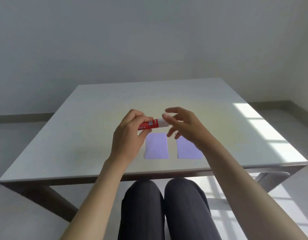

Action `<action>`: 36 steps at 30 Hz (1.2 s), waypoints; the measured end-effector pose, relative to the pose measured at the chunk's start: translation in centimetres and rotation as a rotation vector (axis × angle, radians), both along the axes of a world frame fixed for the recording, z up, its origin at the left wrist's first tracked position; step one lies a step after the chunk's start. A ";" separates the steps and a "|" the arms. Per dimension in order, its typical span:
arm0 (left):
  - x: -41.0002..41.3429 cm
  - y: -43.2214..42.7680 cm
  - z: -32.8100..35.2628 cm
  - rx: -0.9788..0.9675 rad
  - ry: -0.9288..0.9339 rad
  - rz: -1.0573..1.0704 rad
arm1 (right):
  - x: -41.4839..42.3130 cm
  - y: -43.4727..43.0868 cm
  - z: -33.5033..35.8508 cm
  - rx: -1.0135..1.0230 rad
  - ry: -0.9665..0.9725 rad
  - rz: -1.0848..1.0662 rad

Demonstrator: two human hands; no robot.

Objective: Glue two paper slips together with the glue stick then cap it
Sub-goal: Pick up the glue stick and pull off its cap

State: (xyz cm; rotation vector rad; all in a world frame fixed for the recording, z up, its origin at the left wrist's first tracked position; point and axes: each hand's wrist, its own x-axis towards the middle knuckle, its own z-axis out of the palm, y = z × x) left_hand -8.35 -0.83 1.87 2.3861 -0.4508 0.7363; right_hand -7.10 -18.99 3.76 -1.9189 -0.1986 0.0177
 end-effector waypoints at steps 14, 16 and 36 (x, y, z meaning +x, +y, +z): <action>0.5 0.0 -0.8 0.037 0.029 0.006 | 0.4 0.9 -0.3 -0.178 -0.180 -0.040; 0.7 0.4 -1.0 -0.007 0.057 -0.004 | 0.5 0.5 -0.3 -0.132 -0.253 0.005; -0.2 -2.4 -2.1 -0.779 0.337 -0.131 | 7.6 -8.5 -7.0 -1.024 -0.063 -0.391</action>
